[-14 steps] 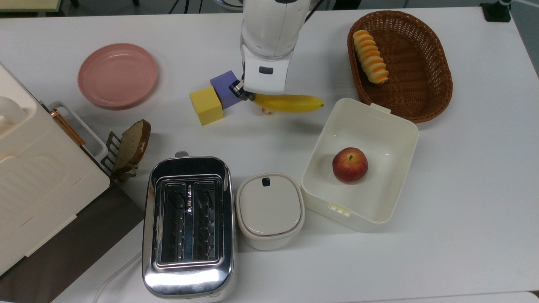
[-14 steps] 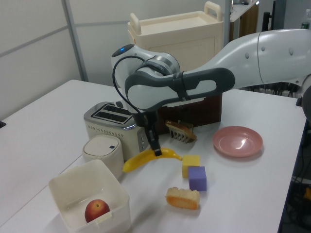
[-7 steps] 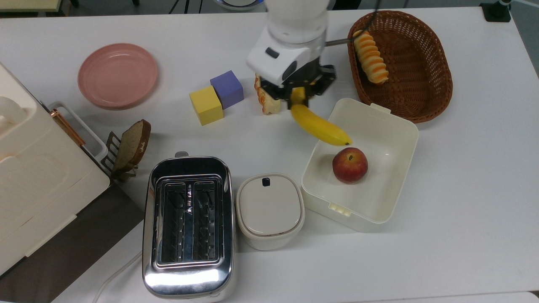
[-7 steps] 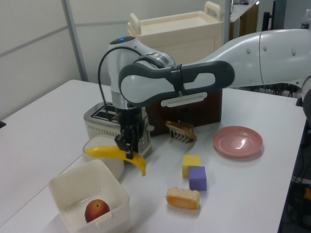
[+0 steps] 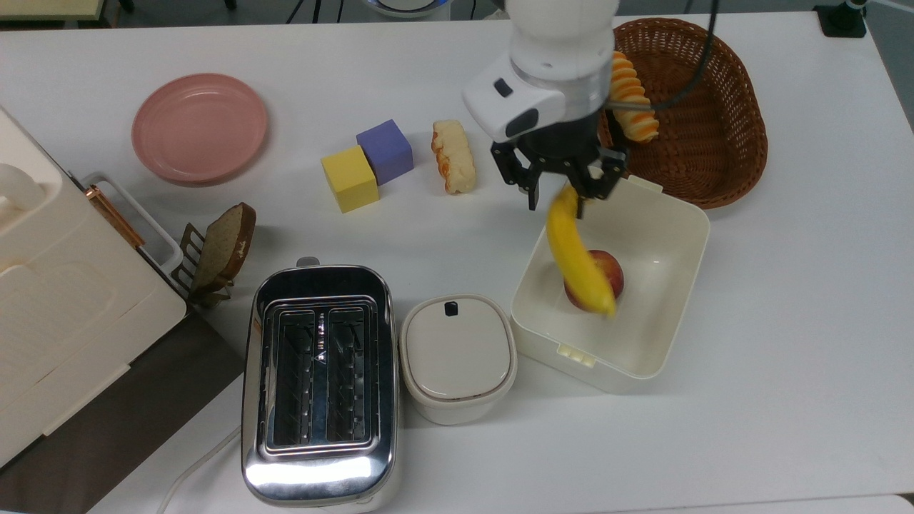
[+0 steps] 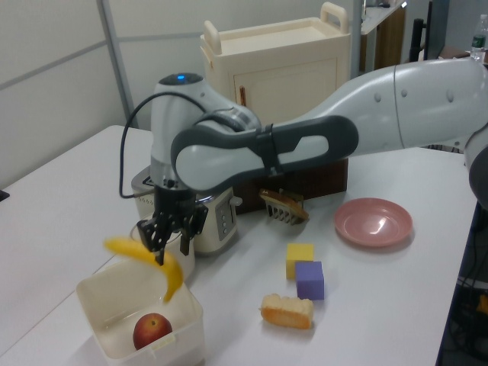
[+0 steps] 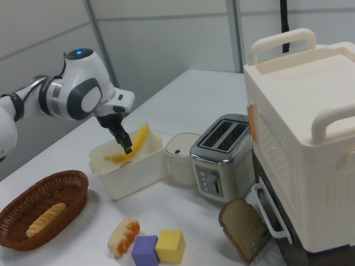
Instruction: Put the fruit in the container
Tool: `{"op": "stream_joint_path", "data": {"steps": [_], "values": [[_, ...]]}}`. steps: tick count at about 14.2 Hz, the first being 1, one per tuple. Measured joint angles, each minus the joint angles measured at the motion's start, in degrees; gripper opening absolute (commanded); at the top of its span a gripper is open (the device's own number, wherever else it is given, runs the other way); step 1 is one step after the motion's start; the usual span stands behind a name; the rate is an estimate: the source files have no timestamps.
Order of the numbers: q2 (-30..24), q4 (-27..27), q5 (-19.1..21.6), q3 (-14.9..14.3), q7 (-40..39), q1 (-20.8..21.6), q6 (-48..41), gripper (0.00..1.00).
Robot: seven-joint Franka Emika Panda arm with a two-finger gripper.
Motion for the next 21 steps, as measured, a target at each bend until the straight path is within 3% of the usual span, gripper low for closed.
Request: {"op": "stream_joint_path", "data": {"steps": [5, 7, 9, 13, 15, 18, 21], "values": [[1.45, 0.19, -0.52, 0.02, 5.48, 2.27, 0.72, 1.00], [1.23, 0.49, -1.49, -0.01, 5.26, 2.14, 0.00, 1.00], [-0.09, 1.40, -2.13, -0.13, 1.01, 1.17, -6.22, 1.00], [-5.89, 2.08, -2.75, -0.52, -9.96, -2.74, -20.20, 1.00], [-9.58, 1.71, -4.95, -0.60, -13.26, -5.14, -26.80, 1.00], [-14.51, -1.57, -8.06, -0.61, -17.14, -8.92, -29.69, 1.00], [-17.63, -6.55, -8.51, -0.62, -22.71, -14.19, -29.70, 1.00]]}}
